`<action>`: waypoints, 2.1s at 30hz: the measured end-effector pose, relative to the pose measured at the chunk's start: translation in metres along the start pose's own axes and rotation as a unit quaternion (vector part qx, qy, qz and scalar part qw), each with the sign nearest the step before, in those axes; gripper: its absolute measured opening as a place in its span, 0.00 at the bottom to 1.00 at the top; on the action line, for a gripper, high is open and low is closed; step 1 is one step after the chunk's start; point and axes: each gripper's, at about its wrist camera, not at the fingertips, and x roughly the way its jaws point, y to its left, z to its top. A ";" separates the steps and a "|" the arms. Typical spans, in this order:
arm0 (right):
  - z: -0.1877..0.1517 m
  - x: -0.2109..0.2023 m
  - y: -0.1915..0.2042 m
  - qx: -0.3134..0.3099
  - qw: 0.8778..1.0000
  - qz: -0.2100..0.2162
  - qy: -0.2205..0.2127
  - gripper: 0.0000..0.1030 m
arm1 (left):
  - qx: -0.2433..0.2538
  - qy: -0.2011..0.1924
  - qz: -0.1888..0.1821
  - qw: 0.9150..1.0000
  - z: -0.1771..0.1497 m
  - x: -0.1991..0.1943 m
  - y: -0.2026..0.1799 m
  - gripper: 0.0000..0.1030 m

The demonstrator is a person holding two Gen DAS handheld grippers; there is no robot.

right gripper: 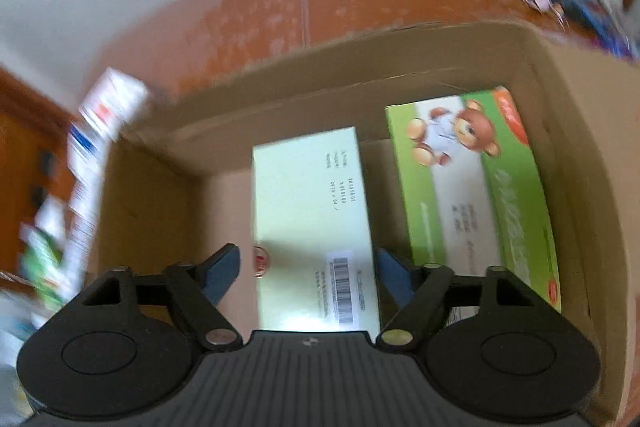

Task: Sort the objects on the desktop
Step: 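Lower the pale green box into the cardboard box beside the bear box, then open the right gripper and release the pale green box in the cardboard box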

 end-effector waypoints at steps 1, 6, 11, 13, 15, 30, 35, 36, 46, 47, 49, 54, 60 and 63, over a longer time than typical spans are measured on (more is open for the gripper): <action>0.001 -0.012 -0.011 0.022 1.000 0.017 -0.010 0.82 | 0.000 0.000 0.000 1.000 0.000 0.000 0.000 1.00; 0.012 -0.053 -0.053 0.096 0.991 0.081 -0.047 0.87 | 0.000 0.003 0.005 1.000 0.000 0.000 0.000 1.00; 0.022 -0.044 -0.048 0.094 0.989 0.112 -0.031 0.89 | -0.006 0.004 0.011 1.000 0.000 -0.001 0.002 1.00; 0.021 -0.030 -0.039 0.080 0.991 0.109 -0.010 0.89 | -0.008 0.005 0.014 1.000 0.000 -0.001 0.003 1.00; 0.020 -0.016 -0.031 0.066 0.994 0.091 0.007 0.89 | -0.010 0.004 0.016 1.000 0.001 -0.001 0.004 1.00; 0.022 -0.012 -0.001 0.046 0.989 0.139 0.020 0.90 | -0.017 0.002 0.019 1.000 0.001 0.000 0.008 1.00; 0.009 -0.004 0.045 -0.003 0.997 0.078 0.016 0.91 | -0.016 0.006 0.017 1.000 0.001 0.001 0.009 1.00; 0.004 0.002 0.058 -0.021 0.998 0.052 0.016 0.91 | -0.015 0.007 0.017 1.000 0.002 0.001 0.009 1.00; -0.007 0.030 0.120 -0.095 0.993 -0.062 -0.014 0.91 | -0.003 0.027 0.029 0.999 0.006 0.003 0.012 1.00; -0.007 0.028 0.121 -0.098 0.993 -0.064 -0.017 0.91 | -0.003 0.028 0.030 0.999 0.007 0.004 0.012 1.00; -0.007 0.025 0.123 -0.100 0.993 -0.062 -0.020 0.91 | -0.003 0.032 0.032 0.999 0.007 0.004 0.012 1.00; -0.008 0.020 0.117 -0.096 0.994 -0.055 -0.024 0.91 | 0.000 0.036 0.035 0.999 0.007 0.004 0.012 1.00; -0.007 0.014 0.092 -0.106 0.988 -0.101 -0.044 0.91 | -0.007 0.031 0.039 0.999 0.008 0.003 0.012 1.00; -0.002 0.005 0.064 -0.060 0.998 -0.009 -0.022 0.91 | -0.009 0.026 0.040 0.999 0.008 0.003 0.012 1.00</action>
